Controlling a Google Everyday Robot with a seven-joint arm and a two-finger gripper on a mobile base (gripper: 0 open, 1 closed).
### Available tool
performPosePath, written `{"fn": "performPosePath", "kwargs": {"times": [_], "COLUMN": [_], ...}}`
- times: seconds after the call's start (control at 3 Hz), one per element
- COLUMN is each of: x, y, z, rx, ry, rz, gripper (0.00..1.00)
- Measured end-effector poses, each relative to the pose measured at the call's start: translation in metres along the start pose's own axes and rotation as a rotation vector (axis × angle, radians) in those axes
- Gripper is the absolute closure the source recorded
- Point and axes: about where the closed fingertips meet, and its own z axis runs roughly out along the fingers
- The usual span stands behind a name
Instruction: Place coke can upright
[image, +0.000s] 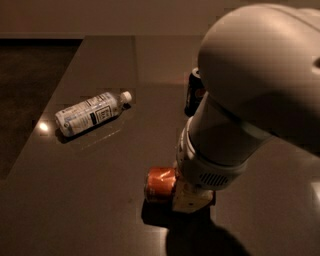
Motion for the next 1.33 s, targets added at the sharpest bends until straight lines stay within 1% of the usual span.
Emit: {"fn": "performPosePath", "kwargs": {"times": [0.33,0.67,1.0,1.33], "x": [-0.009,-0.010,-0.013,-0.021], "y": [-0.022,-0.052,-0.070,-0.086], "z": [-0.018,-0.033,-0.045,-0.051], "rx": [0.080,0.167,0.256,0.248], "ry": [0.096,0.181,0.207,0.159], "rz": [-0.159,-0.321,-0.489,-0.639], "gripper": [1.00,1.00,1.00,1.00]}}
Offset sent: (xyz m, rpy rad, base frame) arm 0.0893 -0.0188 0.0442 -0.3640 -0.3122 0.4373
